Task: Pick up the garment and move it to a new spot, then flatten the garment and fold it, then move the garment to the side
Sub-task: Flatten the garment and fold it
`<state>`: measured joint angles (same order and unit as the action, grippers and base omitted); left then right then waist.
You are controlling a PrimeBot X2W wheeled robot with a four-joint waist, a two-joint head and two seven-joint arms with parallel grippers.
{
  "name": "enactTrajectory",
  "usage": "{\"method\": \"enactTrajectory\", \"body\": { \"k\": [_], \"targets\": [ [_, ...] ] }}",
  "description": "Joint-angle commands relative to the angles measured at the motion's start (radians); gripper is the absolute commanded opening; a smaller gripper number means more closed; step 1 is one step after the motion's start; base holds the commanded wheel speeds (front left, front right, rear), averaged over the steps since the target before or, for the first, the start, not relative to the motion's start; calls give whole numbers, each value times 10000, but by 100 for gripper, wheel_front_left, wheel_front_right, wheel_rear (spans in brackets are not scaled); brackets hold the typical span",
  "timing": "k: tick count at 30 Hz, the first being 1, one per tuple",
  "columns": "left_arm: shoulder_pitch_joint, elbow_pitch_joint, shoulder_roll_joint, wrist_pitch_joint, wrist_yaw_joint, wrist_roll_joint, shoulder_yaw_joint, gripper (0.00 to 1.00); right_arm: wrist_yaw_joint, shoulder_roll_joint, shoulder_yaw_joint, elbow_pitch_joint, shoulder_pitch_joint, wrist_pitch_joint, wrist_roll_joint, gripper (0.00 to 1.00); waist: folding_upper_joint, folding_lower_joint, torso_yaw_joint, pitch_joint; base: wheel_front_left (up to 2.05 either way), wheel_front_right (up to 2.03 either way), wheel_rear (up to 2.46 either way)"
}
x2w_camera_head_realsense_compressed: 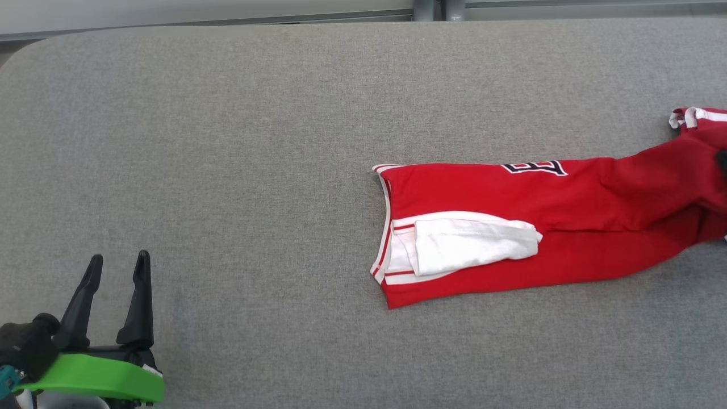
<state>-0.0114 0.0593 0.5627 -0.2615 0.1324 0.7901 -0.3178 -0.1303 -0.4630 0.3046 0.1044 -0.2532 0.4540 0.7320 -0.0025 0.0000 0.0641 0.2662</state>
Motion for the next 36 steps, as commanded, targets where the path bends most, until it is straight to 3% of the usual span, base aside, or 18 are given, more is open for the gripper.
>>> {"method": "enactTrajectory", "body": {
  "k": [1, 2, 7, 12, 15, 24, 33, 34, 35, 36],
  "targets": [
    [299, -30, -145, -42, -32, -163, 147, 100, -5, 685, -581, -973, -150, 333, 285, 0, 25, 0, -49, -73, 0, 0, 0],
    [299, -30, -145, -42, -32, -163, 147, 100, -5, 685, -581, -973, -150, 333, 285, 0, 25, 0, -49, -73, 0, 0, 0],
    [299, 27, -222, -35, -147, -273, 192, 100, -5, 2608, -2498, -2548, -179, 864, 18, 0, 25, 0, -198, 181, 0, 0, 0],
    [-92, 61, -37, 87, -247, -405, 131, 100, -5, 3912, -4659, -2176, -489, 345, -1122, 0, 25, 0, -381, 618, 0, 0, 0],
    [-239, 24, 62, 189, -292, -473, 90, 100, -5, 4089, -5652, -1362, -729, -542, -1349, 0, 25, 0, -457, 763, 0, 0, 0],
    [-440, -218, 165, 463, -290, -553, -70, 100, -6, 4106, -8019, 1175, -2015, -3480, -229, 0, 25, 0, -556, 764, 0, 0, 0],
    [-455, -483, 5, 538, -396, -464, -321, 100, -6, 4114, -8806, 2555, -2981, -4117, 155, 0, 25, 0, -479, 498, 0, 0, 0],
    [-456, -504, -2, 560, -399, -464, -347, 100, -5, 4110, -8868, 2675, -3052, -4168, 142, 16, 25, 0, -465, 469, 0, 0, 0],
    [-446, -533, -14, 580, -395, -437, -364, 100, -6, 4114, -8982, 2746, -3111, -4179, 106, 83, 25, 0, -452, 439, 0, 0, 0],
    [-425, -564, -19, 625, -382, -412, -374, 100, -6, 4127, -9141, 2782, -3129, -4129, 142, 100, 25, 0, -445, 409, 0, 0, 0]
  ]
}}
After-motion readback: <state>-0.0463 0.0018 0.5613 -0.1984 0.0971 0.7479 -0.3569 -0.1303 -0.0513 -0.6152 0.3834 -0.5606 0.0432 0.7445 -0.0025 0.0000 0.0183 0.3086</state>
